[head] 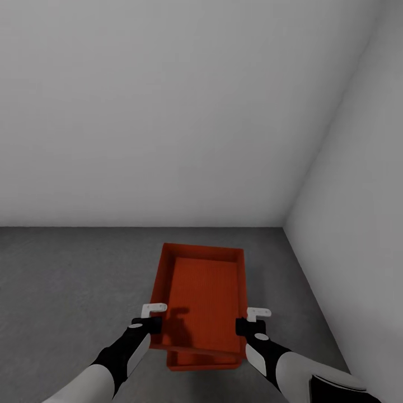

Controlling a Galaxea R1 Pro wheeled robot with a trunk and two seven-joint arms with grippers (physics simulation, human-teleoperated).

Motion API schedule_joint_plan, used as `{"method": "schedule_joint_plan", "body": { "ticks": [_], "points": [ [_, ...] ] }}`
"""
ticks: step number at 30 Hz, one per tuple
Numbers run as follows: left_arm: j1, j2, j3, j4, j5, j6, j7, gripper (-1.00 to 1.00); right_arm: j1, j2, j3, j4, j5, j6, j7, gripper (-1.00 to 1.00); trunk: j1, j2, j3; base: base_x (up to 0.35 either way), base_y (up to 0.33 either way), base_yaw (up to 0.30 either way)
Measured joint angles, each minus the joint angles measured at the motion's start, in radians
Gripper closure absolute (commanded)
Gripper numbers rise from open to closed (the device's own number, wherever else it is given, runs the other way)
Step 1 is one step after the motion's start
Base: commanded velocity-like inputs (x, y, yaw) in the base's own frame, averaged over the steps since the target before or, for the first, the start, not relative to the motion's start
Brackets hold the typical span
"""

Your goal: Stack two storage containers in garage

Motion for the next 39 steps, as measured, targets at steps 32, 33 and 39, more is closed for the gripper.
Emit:
{"method": "schedule_joint_plan", "body": {
  "ticks": [32, 33, 39],
  "points": [
    [0.000, 0.000, 0.001, 0.002, -0.005, -0.001, -0.001, 1.00, 0.000, 0.000, 0.030, 0.000, -0.030, -0.002, -0.001, 1.00, 0.000, 0.000, 0.000, 0.000, -0.003, 0.107],
    [0.000, 0.000, 0.000, 0.002, -0.005, -0.001, -0.001, 1.00, 0.000, 0.001, 0.031, 0.001, -0.031, -0.002, -0.001, 1.00, 0.000, 0.000, 0.000, 0.000, -0.137, 0.000],
    [0.000, -0.001, 0.002, 0.002, -0.006, -0.001, -0.001, 1.00, 0.000, 0.000, 0.030, -0.001, -0.030, -0.002, -0.002, 1.00, 0.000, 0.000, 0.000, 0.000, -0.231, 0.000]
  ]
}}
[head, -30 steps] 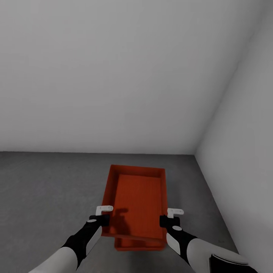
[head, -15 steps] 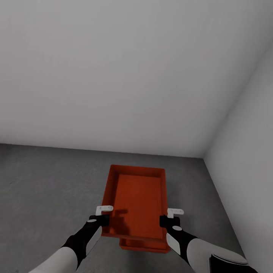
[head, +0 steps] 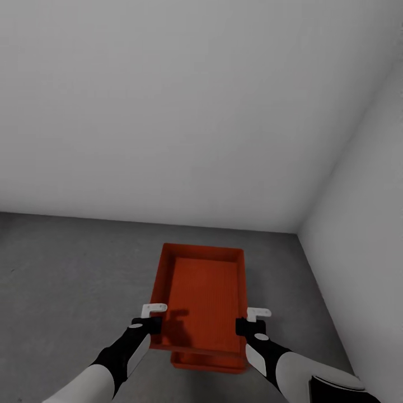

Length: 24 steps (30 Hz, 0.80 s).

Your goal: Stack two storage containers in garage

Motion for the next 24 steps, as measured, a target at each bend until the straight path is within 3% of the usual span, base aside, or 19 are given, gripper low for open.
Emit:
{"method": "schedule_joint_plan", "body": {
  "ticks": [8, 24],
  "points": [
    [0.000, 0.000, 0.000, -0.001, -0.001, 0.000, 0.000, 1.00, 0.000, -0.001, -0.001, -0.002, 0.001, -0.001, 0.000, 1.00, 0.000, 0.000, 0.000, 0.000, -0.251, 0.000],
    [0.000, 0.001, -0.002, 0.000, 0.002, 0.000, 0.000, 1.00, 0.000, 0.001, 0.000, 0.001, 0.000, 0.000, 0.000, 1.00, 0.000, 0.000, 0.000, 0.000, -0.016, 0.000]
  ]
}}
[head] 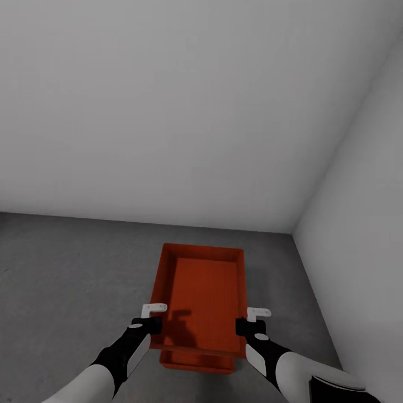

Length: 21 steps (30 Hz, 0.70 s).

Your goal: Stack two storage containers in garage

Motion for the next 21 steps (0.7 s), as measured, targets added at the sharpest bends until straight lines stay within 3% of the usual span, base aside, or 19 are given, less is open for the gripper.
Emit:
{"method": "schedule_joint_plan", "body": {
  "ticks": [21],
  "points": [
    [0.000, 0.000, 0.000, 0.000, 0.000, 0.000, 0.000, 1.00, 0.000, 0.000, 0.000, 0.000, 0.000, 0.000, 0.000, 1.00, 0.000, 0.000, 0.000, 0.000, -0.054, 0.000]
  ]
}}
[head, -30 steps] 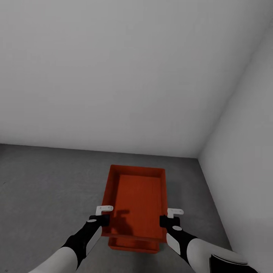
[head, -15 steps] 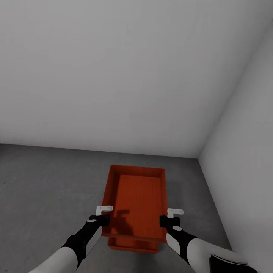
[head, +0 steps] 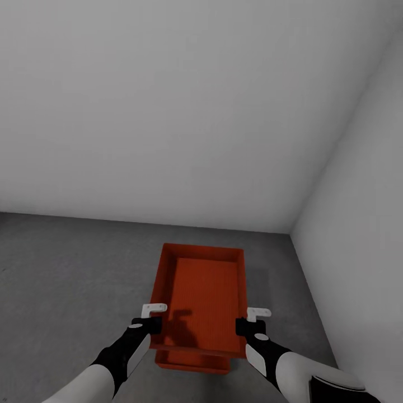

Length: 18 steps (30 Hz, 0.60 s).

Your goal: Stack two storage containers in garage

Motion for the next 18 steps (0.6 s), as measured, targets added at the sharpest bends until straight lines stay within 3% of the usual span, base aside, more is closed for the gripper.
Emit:
{"method": "schedule_joint_plan", "body": {
  "ticks": [18],
  "points": [
    [0.000, 0.001, -0.001, -0.001, 0.000, 0.000, 0.000, 1.00, 0.000, -0.001, 0.000, -0.002, 0.000, -0.001, -0.002, 1.00, 0.000, 0.000, 0.000, 0.000, 0.000, 0.032]
  ]
}}
